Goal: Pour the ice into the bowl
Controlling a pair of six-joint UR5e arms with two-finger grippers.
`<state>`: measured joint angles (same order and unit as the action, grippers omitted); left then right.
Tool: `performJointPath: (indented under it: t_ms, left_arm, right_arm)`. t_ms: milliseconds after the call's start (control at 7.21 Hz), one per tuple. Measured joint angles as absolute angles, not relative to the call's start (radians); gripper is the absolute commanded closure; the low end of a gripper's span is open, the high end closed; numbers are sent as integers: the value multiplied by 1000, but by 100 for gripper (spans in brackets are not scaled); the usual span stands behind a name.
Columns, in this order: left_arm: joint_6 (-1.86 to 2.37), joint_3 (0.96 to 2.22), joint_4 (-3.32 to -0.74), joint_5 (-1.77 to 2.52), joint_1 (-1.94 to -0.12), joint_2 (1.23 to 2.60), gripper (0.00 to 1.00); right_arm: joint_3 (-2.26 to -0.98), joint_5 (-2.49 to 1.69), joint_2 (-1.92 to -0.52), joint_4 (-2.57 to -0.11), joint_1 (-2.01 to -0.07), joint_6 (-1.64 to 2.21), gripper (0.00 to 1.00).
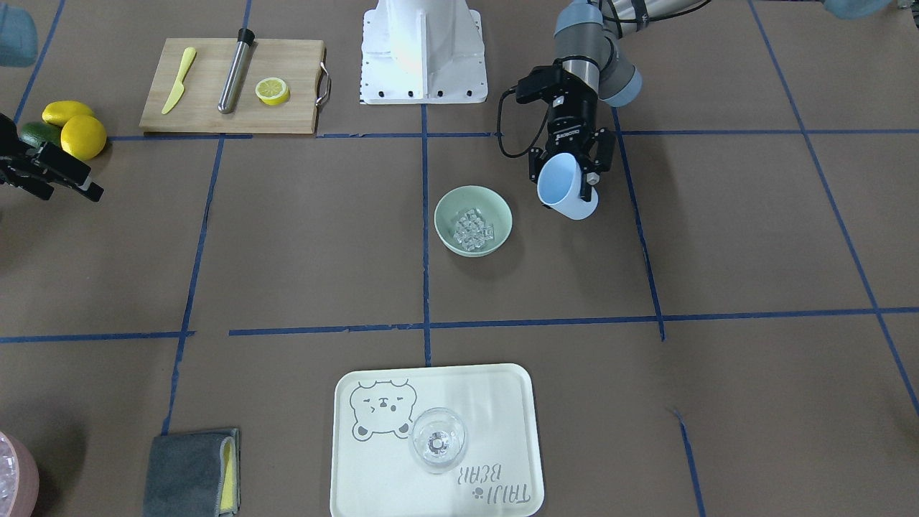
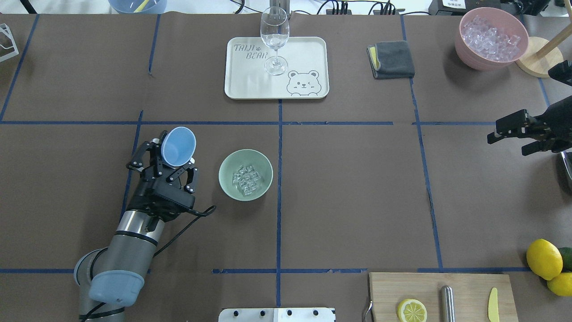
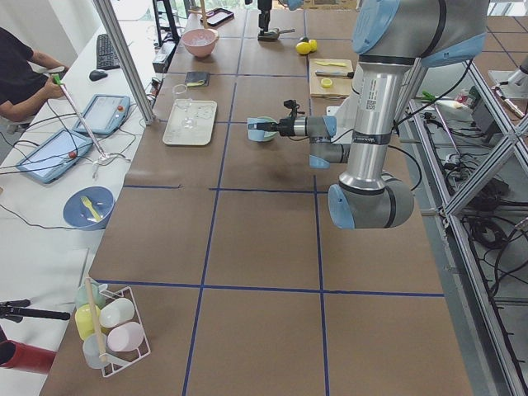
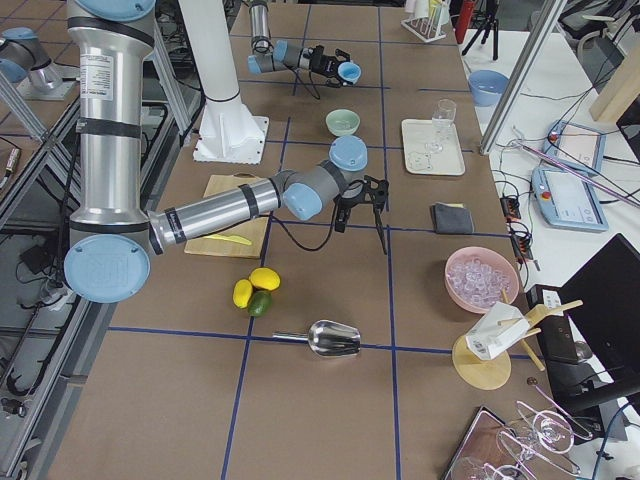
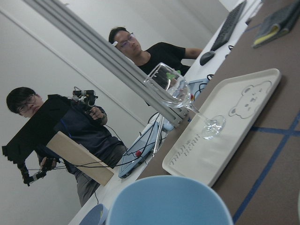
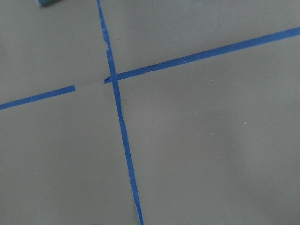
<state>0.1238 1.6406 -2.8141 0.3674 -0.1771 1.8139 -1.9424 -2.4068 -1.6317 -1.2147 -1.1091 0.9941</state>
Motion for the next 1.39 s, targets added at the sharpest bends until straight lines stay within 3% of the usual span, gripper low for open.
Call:
performJointPath:
  t_ms: [693,1387]
  left_arm:
    - [489,1640,-3096,310,-182,1639,100]
    - [520,1646,-3126,455,-202,1378,100]
  right_arm:
    - [-1952,-2408,-1627,-1213,-1109,996,0]
    - [-1954,-2406,-1626,-1213,-1109,996,0]
